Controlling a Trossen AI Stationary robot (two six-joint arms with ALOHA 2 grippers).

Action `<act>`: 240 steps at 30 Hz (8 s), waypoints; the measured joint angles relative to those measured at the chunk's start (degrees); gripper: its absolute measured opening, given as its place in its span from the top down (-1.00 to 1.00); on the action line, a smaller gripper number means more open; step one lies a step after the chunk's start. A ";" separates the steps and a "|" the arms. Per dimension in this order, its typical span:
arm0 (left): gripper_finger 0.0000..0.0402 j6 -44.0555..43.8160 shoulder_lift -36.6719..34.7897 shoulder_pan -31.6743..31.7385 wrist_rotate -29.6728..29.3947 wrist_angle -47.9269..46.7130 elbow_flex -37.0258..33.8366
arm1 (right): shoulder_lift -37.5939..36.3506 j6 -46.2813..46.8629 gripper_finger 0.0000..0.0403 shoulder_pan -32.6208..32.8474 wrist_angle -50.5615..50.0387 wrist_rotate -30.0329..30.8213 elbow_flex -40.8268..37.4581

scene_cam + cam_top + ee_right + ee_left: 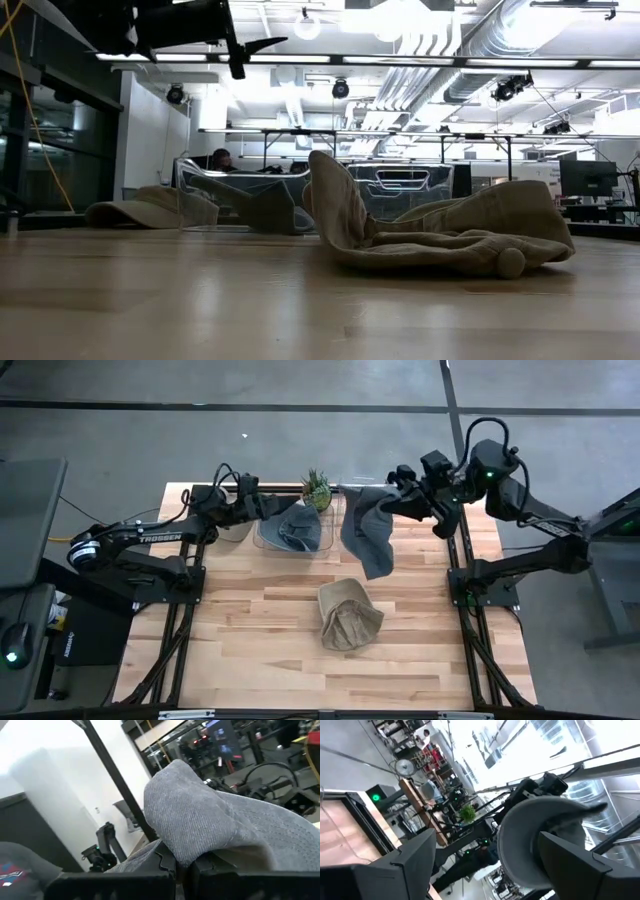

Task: Pick & Place hat
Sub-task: Put the gray cap into the left transparent bin

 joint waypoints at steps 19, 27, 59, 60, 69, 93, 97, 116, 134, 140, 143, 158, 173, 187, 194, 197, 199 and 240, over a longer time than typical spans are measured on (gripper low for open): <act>-0.56 -3.42 14.30 -0.27 11.43 4.49 16.78 | 7.09 2.68 1.00 -0.94 15.38 -5.65 -0.07; -0.56 -2.48 15.58 -1.74 13.20 4.65 20.54 | 7.07 2.63 1.00 -1.33 17.41 -5.52 -0.07; -0.55 -1.06 16.04 -4.15 10.89 5.94 20.49 | 13.47 5.01 1.00 -2.07 26.01 -5.90 -0.02; -0.55 -1.07 16.04 -4.15 10.91 5.98 20.49 | 13.86 5.06 1.00 -2.27 25.97 -6.17 -0.02; -0.55 -2.00 16.04 -4.15 14.05 6.02 20.49 | 14.02 5.62 1.00 -6.05 25.23 -6.25 -0.02; -0.10 -3.09 16.04 -4.14 16.70 7.44 20.45 | 14.02 2.31 1.00 -9.30 14.97 2.12 -0.02; -0.10 -3.40 16.04 -4.13 16.33 6.90 20.45 | 14.02 2.23 1.00 -9.48 14.44 3.20 -0.02; 0.95 -0.16 16.02 -4.15 13.59 2.03 20.45 | 14.07 2.09 1.00 -9.46 14.17 3.70 -0.02; 1.00 -0.03 16.02 -4.15 12.85 1.91 20.45 | 14.08 1.40 1.00 -9.46 13.84 3.35 -0.02; 1.00 -0.05 16.02 -4.15 12.87 1.91 20.45 | 14.09 1.04 0.97 -9.46 13.84 3.22 -0.02; 1.00 -0.07 16.02 -4.15 12.87 1.90 20.45 | 14.09 0.56 0.86 -9.46 13.84 3.22 -0.02; 1.00 -0.23 16.02 -4.15 12.59 1.08 20.45 | 13.68 0.58 0.16 -9.44 13.79 0.07 -0.04; 1.00 -0.31 16.02 -4.13 11.95 0.80 20.45 | 11.19 0.25 0.13 -10.33 12.09 -4.98 -0.07; 1.00 -0.84 16.02 -4.13 8.17 -0.66 20.45 | 2.86 -5.42 0.14 -14.95 4.78 -4.96 -0.07; 1.00 -1.50 16.04 -4.11 5.24 -4.28 20.46 | 1.18 -11.68 0.39 -12.40 4.28 -4.97 -0.02; 1.00 -1.55 16.04 -4.11 3.73 -5.57 20.46 | 1.75 -14.99 0.70 -10.53 3.37 -4.22 -0.02; 1.00 -1.54 16.04 -4.11 3.41 -5.83 20.47 | 2.40 -17.56 0.91 -9.70 2.69 -3.85 -0.02; 1.00 -1.69 16.04 -4.13 -0.77 -14.02 20.45 | 11.30 -28.98 1.00 -1.02 -16.17 50.13 -0.02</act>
